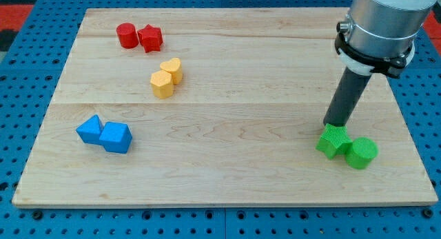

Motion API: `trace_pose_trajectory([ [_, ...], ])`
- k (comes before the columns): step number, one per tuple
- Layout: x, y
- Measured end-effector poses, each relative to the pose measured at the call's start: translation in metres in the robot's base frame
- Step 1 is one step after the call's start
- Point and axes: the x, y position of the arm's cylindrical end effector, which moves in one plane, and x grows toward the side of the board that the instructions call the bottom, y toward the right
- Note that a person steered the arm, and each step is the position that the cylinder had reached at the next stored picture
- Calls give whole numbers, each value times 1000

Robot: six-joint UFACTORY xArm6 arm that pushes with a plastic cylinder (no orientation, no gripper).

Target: Move your arm to the bottom right corner

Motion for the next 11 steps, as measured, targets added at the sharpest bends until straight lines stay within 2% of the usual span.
trace_pose_trajectory([
  [2,-7,4],
  [3,-62,3],
  [4,-144,7],
  [5,-228,-51],
  [9,-238,-120],
  [10,-182,-111],
  [11,-100,-14],
])
